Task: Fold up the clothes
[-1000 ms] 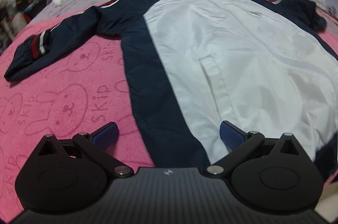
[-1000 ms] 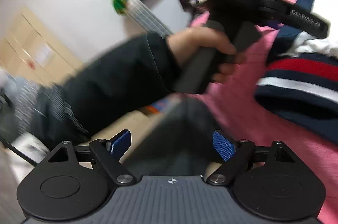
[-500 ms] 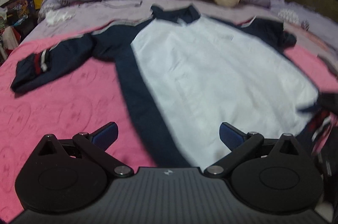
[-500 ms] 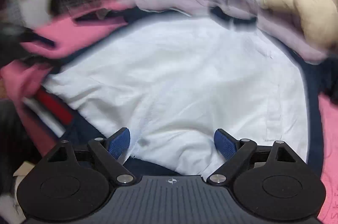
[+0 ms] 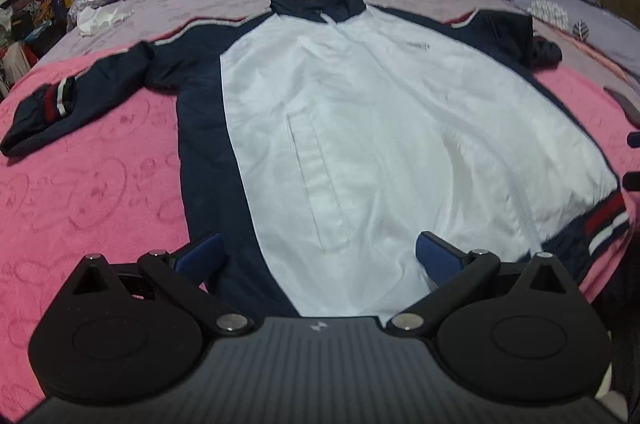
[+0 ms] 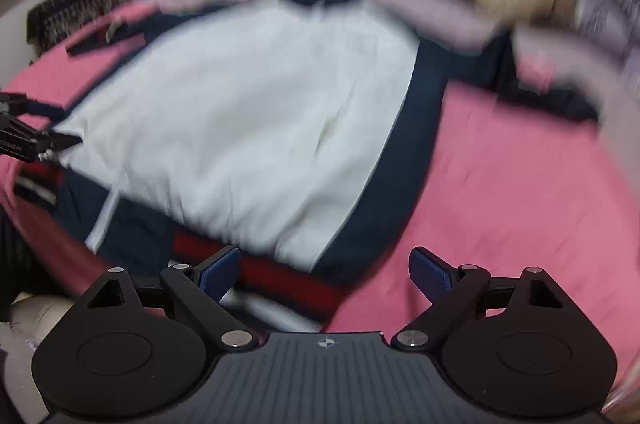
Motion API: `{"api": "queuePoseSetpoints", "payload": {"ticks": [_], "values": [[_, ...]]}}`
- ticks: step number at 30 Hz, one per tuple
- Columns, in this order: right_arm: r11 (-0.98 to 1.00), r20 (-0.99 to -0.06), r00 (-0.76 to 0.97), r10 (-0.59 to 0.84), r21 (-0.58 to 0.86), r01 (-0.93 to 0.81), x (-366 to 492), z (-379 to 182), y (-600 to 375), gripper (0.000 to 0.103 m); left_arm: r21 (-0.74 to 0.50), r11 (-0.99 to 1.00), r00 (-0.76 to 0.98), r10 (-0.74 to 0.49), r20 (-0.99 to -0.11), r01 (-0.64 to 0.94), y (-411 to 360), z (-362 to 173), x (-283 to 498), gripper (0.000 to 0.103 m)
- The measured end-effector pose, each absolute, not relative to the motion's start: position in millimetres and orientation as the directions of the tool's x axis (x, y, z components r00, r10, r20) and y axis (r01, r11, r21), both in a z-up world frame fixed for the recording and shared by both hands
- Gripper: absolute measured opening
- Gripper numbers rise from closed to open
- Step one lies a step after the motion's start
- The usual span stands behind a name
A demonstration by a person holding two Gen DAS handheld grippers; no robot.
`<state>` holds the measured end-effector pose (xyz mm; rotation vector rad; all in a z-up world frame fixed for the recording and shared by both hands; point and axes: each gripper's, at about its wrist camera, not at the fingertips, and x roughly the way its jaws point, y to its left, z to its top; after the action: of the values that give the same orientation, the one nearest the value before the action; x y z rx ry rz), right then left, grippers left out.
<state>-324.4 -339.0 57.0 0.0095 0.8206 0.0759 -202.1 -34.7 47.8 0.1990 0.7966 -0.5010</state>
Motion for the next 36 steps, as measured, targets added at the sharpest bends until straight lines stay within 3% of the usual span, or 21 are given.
{"api": "queuePoseSetpoints", "payload": {"ticks": [4, 8, 10, 14, 15, 21, 27, 30, 32, 36], "values": [[0.994, -0.587, 0.803, 0.103, 0.032, -0.104, -311.4, 92.2, -328.4, 0.094, 0.006, 0.883, 0.654, -0.344, -0.674, 0.47, -60.3, 66.7, -178.1, 0.103], [0.976, -0.551, 0.809, 0.207, 0.063, -0.207, -242.9, 90.4, -310.9, 0.094, -0.028, 0.892, 0.624, -0.339, -0.704, 0.452, -79.0, 49.9, -149.1, 0.103], [0.97, -0.592, 0.775, 0.22, 0.052, -0.236, -206.7, 66.4, -297.4, 0.096, 0.002, 0.895, 0.568, -0.281, -0.774, 0.446, -85.4, 20.0, -138.9, 0.103], [0.96, -0.701, 0.685, 0.198, -0.002, -0.28, -159.9, 2.2, -278.0, 0.103, 0.019, 0.875, 0.629, -0.332, -0.703, 0.483, -67.4, 1.2, -164.6, 0.103], [0.958, -0.685, 0.692, 0.226, 0.026, -0.286, -163.2, -3.7, -283.9, 0.103, 0.011, 0.871, 0.617, -0.338, -0.711, 0.49, -62.7, 2.1, -167.6, 0.103], [0.947, -0.734, 0.638, 0.231, 0.019, -0.32, -215.9, 4.1, -331.6, 0.103, -0.036, 0.867, 0.597, -0.371, -0.712, 0.496, -26.9, 6.3, -188.0, 0.103], [0.981, -0.795, 0.578, 0.182, 0.112, -0.156, -291.9, 15.0, -403.3, 0.103, -0.048, 0.893, 0.621, -0.349, -0.702, 0.447, -29.7, 25.1, -190.9, 0.103], [0.986, -0.755, 0.638, 0.155, 0.16, -0.05, -304.5, 28.8, -412.5, 0.102, -0.062, 0.877, 0.655, -0.401, -0.641, 0.476, -49.4, 45.8, -173.3, 0.103], [0.987, -0.723, 0.672, 0.161, 0.131, -0.096, -292.2, 39.6, -400.2, 0.102, -0.065, 0.854, 0.676, -0.453, -0.581, 0.516, -65.2, 60.7, -158.4, 0.103], [0.981, -0.662, 0.727, 0.183, 0.069, -0.184, -258.5, 59.6, -374.3, 0.102, -0.005, 0.823, 0.629, -0.438, -0.642, 0.569, -105.3, 37.5, -97.8, 0.103]]}}
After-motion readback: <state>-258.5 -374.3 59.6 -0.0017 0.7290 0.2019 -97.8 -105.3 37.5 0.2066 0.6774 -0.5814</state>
